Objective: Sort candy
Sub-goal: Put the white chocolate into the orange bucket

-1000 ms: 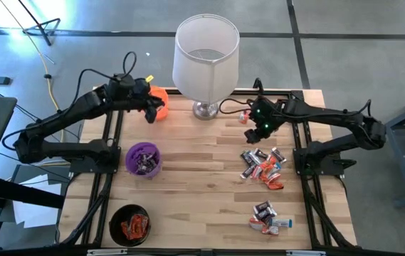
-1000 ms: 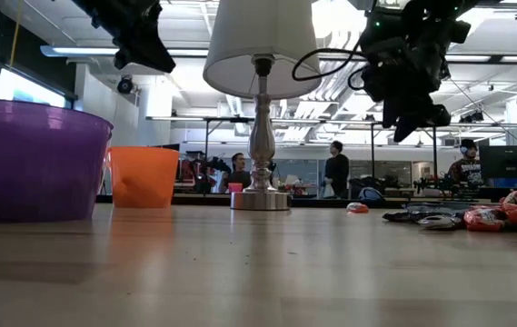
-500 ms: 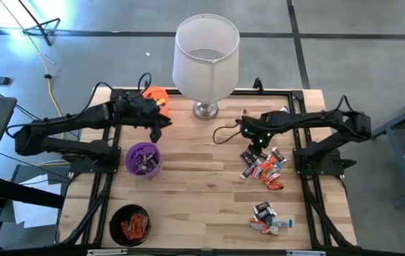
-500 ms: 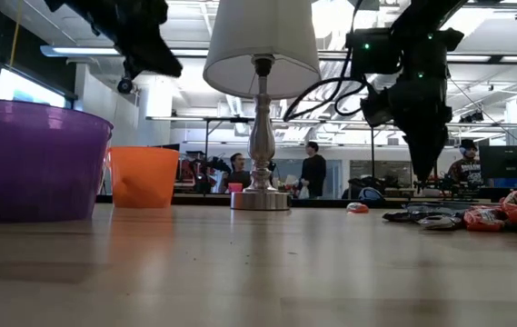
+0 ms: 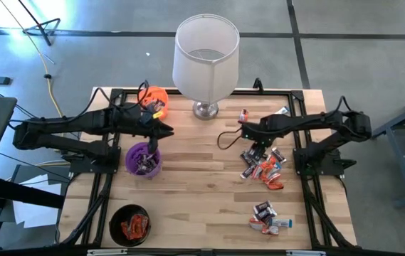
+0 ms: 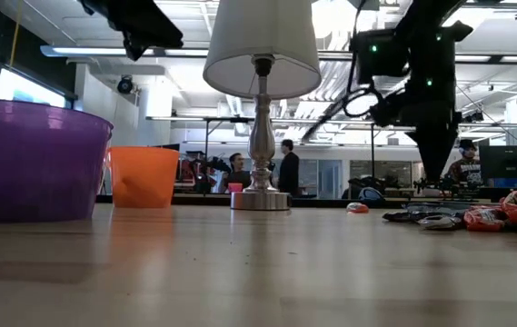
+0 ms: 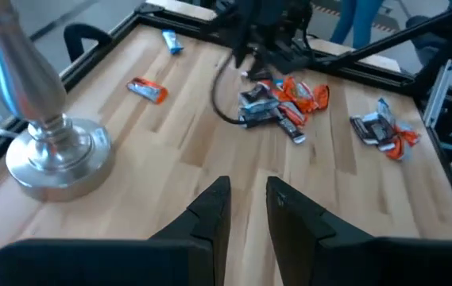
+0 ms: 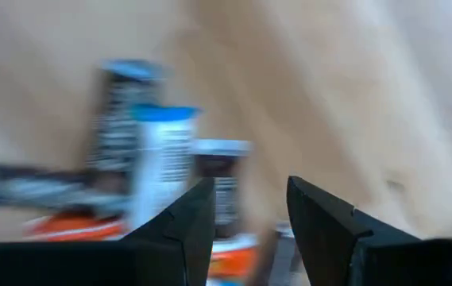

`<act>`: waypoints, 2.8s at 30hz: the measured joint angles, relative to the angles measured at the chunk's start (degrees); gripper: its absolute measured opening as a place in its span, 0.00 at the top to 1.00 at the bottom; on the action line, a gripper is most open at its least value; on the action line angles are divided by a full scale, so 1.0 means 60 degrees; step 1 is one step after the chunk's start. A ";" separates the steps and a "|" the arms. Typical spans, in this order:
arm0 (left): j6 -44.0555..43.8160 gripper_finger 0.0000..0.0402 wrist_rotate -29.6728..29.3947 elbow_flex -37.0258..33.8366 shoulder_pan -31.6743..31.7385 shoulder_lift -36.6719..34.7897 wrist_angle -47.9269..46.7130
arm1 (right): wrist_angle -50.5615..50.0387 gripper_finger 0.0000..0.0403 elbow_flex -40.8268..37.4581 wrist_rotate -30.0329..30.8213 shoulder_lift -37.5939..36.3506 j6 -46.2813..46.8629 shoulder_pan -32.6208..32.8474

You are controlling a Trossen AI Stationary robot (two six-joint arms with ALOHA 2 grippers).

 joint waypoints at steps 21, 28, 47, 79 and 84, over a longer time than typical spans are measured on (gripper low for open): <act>0.1068 0.83 -0.0540 0.0000 0.0004 0.0003 0.0415 | -0.0203 0.62 0.0011 0.3086 0.0000 -0.7721 -0.4257; 0.1192 0.83 -0.0601 0.0000 0.0004 0.0003 0.0462 | -0.0069 0.62 0.0011 0.2822 0.0000 -1.0172 -0.4229; 0.3246 0.83 -0.0605 0.0000 0.0050 -0.0051 -0.0124 | 0.1985 0.62 0.0022 0.0461 0.0000 0.1959 -0.7541; 0.2302 0.83 -0.0667 0.0004 0.0051 -0.2918 -0.2635 | 0.4501 0.62 -0.2189 -0.1207 -0.0515 0.4772 -0.7412; 0.2611 0.83 -0.0827 0.0003 0.0048 -0.2918 -0.2667 | 0.3331 0.62 -0.1407 -0.1435 -0.0528 0.1280 -0.7379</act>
